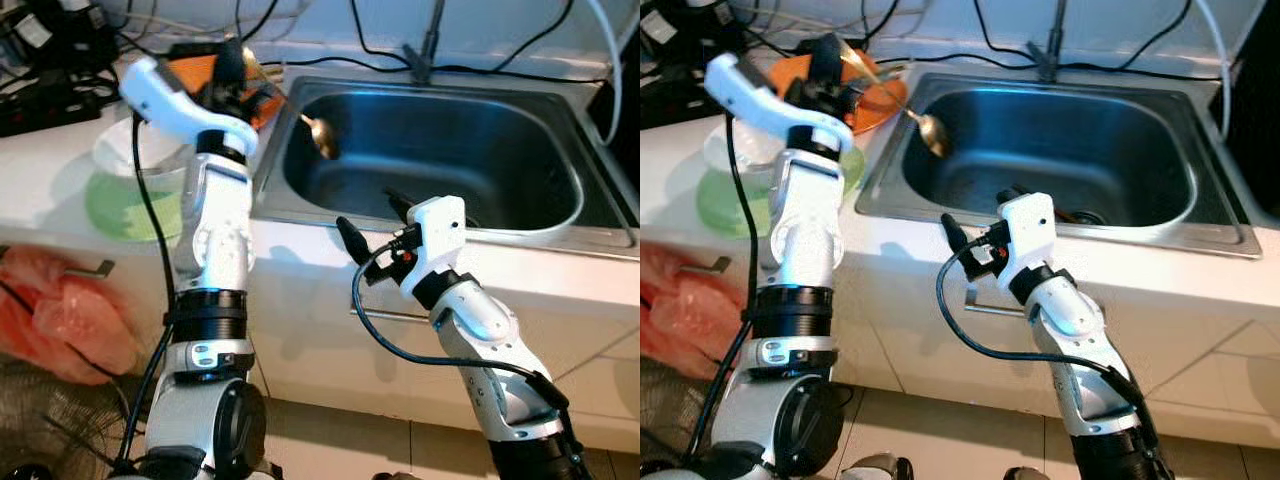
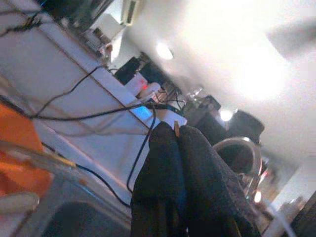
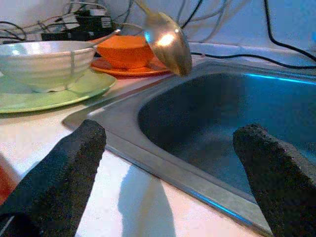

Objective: Kitchen organization

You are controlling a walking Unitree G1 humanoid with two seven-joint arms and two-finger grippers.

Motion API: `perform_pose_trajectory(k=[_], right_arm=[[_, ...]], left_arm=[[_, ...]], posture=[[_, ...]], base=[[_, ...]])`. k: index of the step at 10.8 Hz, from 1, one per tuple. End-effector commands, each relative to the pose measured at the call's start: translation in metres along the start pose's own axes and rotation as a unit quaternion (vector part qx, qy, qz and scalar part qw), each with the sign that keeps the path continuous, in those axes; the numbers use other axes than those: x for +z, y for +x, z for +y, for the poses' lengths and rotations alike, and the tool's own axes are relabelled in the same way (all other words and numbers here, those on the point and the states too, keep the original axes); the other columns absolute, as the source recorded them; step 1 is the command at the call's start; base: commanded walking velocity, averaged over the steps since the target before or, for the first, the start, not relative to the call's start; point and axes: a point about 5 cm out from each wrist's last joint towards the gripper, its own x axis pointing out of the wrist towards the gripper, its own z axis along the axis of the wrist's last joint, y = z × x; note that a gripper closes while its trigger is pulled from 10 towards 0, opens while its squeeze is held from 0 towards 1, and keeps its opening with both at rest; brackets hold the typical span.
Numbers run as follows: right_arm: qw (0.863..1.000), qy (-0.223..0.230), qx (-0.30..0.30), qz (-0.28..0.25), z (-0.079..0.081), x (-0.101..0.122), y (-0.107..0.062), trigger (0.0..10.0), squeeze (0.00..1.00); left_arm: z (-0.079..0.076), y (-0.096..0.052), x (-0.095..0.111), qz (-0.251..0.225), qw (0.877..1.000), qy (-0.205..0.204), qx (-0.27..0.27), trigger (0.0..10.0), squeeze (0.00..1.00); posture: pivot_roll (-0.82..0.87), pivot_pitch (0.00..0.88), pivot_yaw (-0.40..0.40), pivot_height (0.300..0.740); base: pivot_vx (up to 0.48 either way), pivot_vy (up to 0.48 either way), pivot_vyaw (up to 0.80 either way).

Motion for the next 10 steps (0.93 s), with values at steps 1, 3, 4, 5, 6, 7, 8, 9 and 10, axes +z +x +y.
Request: perform_pose_trajectory(k=[1,3,4,5,6,7,8,9,10], right_arm=[[1.000,0.015,-0.019,-0.004,-0.006,0.002,0.002,10.0,0.00],[0.994,0.100,-0.050,-0.014,-0.011,0.005,0.007,10.0,0.00],[0.987,0.145,-0.064,-0.020,-0.013,0.006,0.010,10.0,0.00],[0.961,0.262,-0.085,-0.036,-0.018,0.010,0.016,10.0,0.00],[0.941,0.324,-0.087,-0.044,-0.021,0.012,0.020,10.0,0.00],[0.931,0.353,-0.084,-0.051,-0.023,0.015,0.024,10.0,0.00],[0.926,0.366,-0.080,-0.053,-0.023,0.017,0.027,10.0,0.00],[0.921,0.378,-0.079,-0.054,-0.024,0.019,0.028,10.0,0.00],[0.914,0.395,-0.071,-0.057,-0.024,0.022,0.029,10.0,0.00]], left_arm=[[0.005,-0.004,-0.006,0.009,0.999,-0.046,0.019,0.0,0.00],[0.010,-0.008,-0.019,0.032,0.991,-0.129,0.033,0.0,0.00],[0.010,-0.010,-0.026,0.050,0.986,-0.154,0.035,0.0,0.00],[0.012,-0.013,-0.034,0.068,0.976,-0.204,0.043,0.0,0.00],[0.013,-0.015,-0.041,0.077,0.961,-0.260,0.045,0.0,0.00],[0.014,-0.021,-0.050,0.089,0.954,-0.284,0.040,0.0,0.00],[0.016,-0.025,-0.058,0.099,0.947,-0.300,0.048,0.0,0.00],[0.018,-0.027,-0.062,0.106,0.944,-0.309,0.050,0.0,0.00],[0.019,-0.030,-0.065,0.112,0.941,-0.315,0.049,0.0,0.00]], posture=[[0.11,0.045,0.046,0.740],[0.10,0.050,0.047,0.740],[0.10,0.052,0.046,0.740],[0.10,0.057,0.042,0.740],[0.10,0.059,0.041,0.740],[0.10,0.060,0.041,0.740],[0.10,0.061,0.042,0.740],[0.10,0.062,0.043,0.740],[0.09,0.064,0.042,0.740]], base=[[0.000,0.000,0.00],[0.000,0.000,0.00],[0.000,0.000,0.00],[0.000,0.000,0.00],[0.000,0.000,0.00],[0.000,0.000,0.00],[0.000,0.000,0.00],[0.000,0.000,0.00],[0.000,0.000,0.00]])
